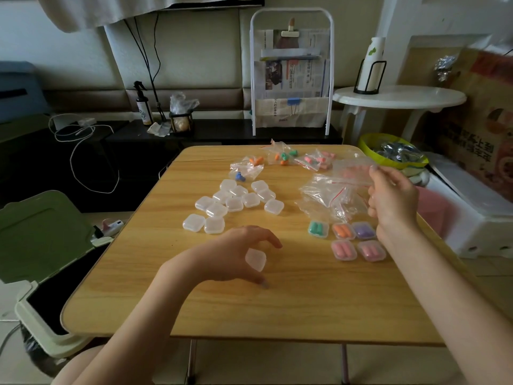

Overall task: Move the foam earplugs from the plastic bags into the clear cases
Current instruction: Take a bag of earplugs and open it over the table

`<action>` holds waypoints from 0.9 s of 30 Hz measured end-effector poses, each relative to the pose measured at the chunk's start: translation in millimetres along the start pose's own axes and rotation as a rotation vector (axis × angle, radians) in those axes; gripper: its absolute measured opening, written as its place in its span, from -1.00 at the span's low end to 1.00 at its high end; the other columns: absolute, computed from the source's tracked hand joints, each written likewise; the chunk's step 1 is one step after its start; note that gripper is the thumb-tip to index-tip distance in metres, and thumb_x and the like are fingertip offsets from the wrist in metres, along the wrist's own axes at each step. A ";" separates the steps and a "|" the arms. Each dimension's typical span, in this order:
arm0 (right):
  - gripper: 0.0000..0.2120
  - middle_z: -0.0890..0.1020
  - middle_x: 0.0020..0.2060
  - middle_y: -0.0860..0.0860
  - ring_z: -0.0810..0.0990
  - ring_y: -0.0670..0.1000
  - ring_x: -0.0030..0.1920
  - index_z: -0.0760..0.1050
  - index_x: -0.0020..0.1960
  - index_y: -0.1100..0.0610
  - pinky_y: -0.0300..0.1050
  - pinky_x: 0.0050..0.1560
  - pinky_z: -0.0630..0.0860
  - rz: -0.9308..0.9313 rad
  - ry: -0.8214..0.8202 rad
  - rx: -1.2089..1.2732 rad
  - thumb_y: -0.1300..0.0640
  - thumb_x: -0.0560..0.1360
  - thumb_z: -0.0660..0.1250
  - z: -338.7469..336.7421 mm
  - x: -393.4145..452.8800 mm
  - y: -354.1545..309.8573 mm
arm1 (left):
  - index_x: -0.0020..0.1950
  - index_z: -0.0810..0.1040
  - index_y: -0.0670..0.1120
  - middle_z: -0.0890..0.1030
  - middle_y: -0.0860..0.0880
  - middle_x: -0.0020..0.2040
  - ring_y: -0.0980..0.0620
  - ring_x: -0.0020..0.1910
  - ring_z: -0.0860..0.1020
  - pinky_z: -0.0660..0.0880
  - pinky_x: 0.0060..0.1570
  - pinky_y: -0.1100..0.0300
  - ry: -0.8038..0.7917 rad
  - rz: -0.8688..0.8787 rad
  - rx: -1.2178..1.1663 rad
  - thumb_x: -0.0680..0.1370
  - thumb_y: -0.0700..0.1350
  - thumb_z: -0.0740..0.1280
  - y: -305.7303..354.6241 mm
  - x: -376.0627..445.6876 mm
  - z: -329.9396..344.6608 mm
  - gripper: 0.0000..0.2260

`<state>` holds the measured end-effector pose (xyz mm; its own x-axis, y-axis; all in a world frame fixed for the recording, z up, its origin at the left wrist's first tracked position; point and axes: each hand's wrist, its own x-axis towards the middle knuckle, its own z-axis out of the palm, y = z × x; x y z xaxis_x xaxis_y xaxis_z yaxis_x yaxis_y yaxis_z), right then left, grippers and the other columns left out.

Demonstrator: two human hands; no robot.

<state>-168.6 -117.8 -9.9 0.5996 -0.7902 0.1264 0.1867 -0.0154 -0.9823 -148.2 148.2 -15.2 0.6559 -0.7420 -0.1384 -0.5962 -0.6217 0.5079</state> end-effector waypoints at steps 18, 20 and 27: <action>-0.71 0.58 -0.17 -0.07 0.47 -0.11 -0.34 0.52 0.24 0.08 -0.09 -0.24 0.48 -0.269 -0.069 -0.462 0.16 0.54 0.26 2.8 -36.6 -11.5 | 0.13 0.52 0.10 0.58 0.21 -0.01 0.26 0.04 0.52 0.56 -0.02 0.21 0.442 0.044 -0.273 0.33 -0.04 0.55 2.1 7.3 0.2 -0.58; -0.86 0.61 -0.17 -0.04 0.47 -0.07 -0.45 0.58 0.07 -0.02 -0.05 -0.46 0.51 -0.246 -0.258 -0.430 0.07 0.54 0.30 8.2 -55.6 -14.4 | 0.11 0.52 0.10 0.60 0.19 -0.04 0.25 0.03 0.53 0.54 -0.08 0.29 0.528 0.057 -0.285 0.29 -0.04 0.58 5.4 9.6 1.5 -0.56; -0.75 0.45 -0.46 -0.14 0.41 -0.17 -0.39 0.62 -0.23 -0.04 -0.33 -0.41 0.25 -0.128 -0.685 -0.637 -0.20 0.44 0.37 26.9 -90.7 3.2 | 0.17 0.53 -0.01 0.63 0.12 0.04 0.24 0.03 0.54 0.46 -0.03 0.39 0.652 0.177 -0.217 0.34 -0.12 0.55 15.0 15.4 8.1 -0.57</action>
<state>-201.5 -29.6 -20.8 0.9686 -0.2303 0.0933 -0.0563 -0.5693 -0.8202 -150.8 125.4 -16.6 0.7419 -0.4835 0.4645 -0.6580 -0.3916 0.6432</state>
